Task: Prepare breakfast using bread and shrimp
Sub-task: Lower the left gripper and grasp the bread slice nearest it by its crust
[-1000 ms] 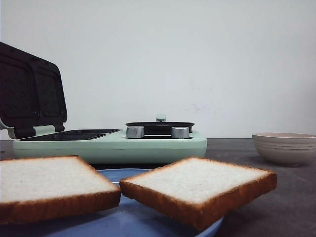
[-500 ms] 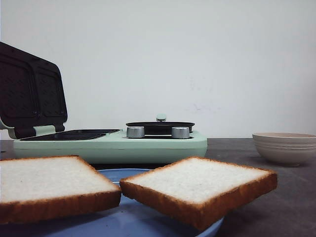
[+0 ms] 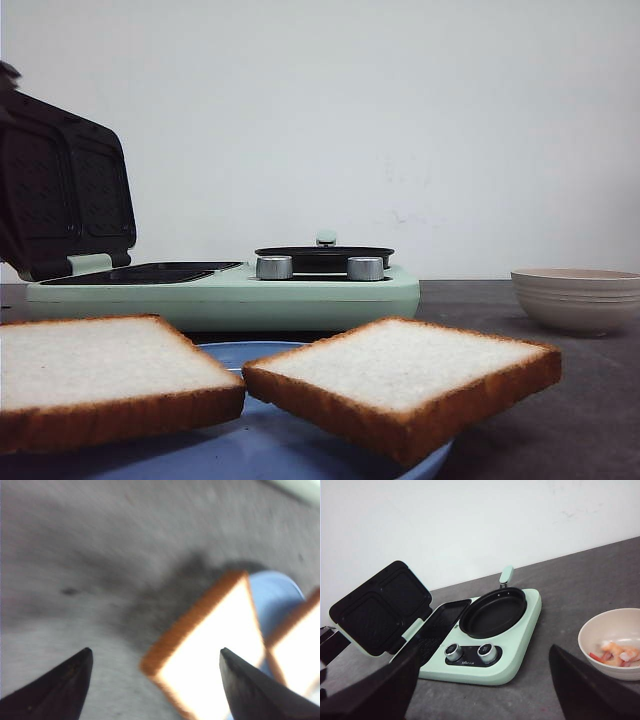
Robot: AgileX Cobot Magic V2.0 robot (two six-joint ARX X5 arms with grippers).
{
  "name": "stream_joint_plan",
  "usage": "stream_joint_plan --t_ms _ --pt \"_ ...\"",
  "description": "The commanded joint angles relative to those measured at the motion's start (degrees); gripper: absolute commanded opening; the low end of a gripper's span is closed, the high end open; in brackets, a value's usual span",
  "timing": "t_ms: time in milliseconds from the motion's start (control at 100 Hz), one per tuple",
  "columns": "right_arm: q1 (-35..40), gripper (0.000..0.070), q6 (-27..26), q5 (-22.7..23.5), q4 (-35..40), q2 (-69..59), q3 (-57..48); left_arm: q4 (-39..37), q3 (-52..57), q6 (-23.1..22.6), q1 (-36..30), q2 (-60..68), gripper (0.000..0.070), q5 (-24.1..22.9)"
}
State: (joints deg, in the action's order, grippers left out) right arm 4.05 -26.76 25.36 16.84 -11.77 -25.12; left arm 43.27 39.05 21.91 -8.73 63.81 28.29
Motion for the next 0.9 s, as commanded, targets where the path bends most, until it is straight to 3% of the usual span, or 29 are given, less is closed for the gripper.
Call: stream_joint_plan --t_ms 0,280,890 --pt "0.35 0.0508 0.90 0.07 -0.22 -0.17 -0.63 -0.85 0.85 -1.79 0.00 2.60 0.0437 0.72" --pt "0.44 0.0508 0.87 0.04 -0.26 -0.15 -0.63 -2.60 0.85 -2.29 -0.39 9.92 0.0436 3.45" --pt "0.44 0.0506 0.85 -0.37 0.02 -0.17 -0.63 -5.53 0.85 -3.26 -5.03 14.67 0.0434 4.31"
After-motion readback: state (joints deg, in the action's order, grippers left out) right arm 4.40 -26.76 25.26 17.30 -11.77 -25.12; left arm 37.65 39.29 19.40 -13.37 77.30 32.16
